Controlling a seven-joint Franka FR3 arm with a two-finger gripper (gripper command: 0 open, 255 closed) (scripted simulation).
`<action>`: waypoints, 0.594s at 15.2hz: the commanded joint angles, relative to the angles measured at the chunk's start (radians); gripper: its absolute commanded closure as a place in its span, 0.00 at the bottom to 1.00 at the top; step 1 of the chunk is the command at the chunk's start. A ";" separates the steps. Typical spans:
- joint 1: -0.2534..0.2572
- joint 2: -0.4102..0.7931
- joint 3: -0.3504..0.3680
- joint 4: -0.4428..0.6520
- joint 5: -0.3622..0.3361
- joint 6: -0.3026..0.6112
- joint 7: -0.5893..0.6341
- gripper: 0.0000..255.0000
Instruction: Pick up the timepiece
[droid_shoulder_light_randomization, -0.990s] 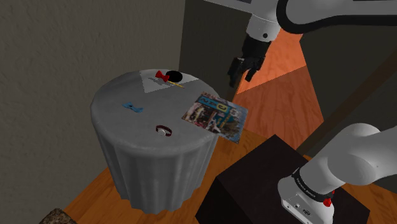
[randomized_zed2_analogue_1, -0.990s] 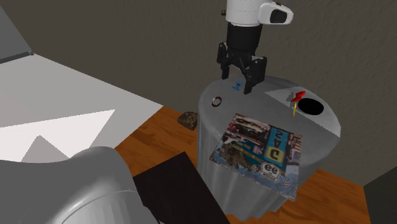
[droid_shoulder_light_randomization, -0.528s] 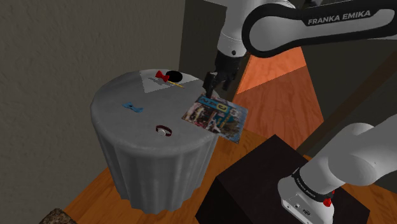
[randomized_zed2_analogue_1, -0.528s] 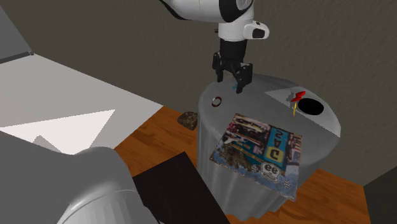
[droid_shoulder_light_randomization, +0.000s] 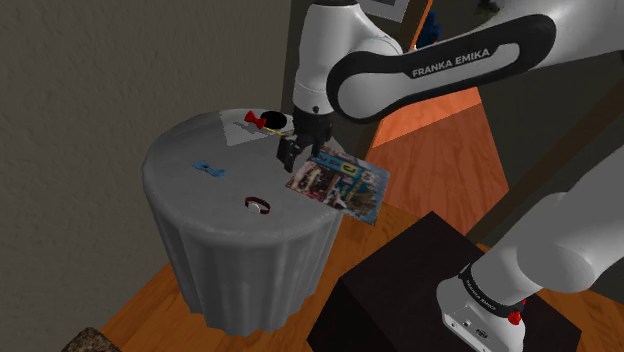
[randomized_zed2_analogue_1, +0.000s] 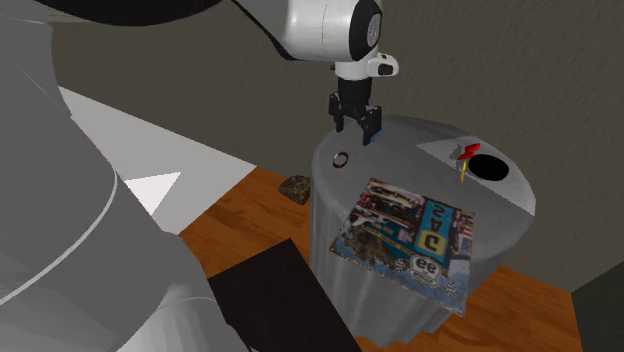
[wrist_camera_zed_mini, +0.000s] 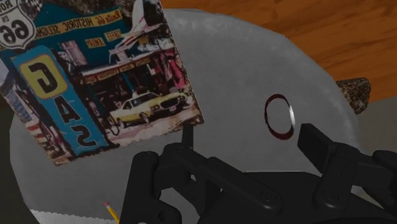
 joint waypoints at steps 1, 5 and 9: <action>0.012 0.086 0.018 0.047 -0.057 0.028 0.044 0.00; 0.059 0.246 0.028 0.153 -0.171 0.054 0.122 0.00; 0.127 0.404 0.015 0.279 -0.274 0.058 0.183 0.00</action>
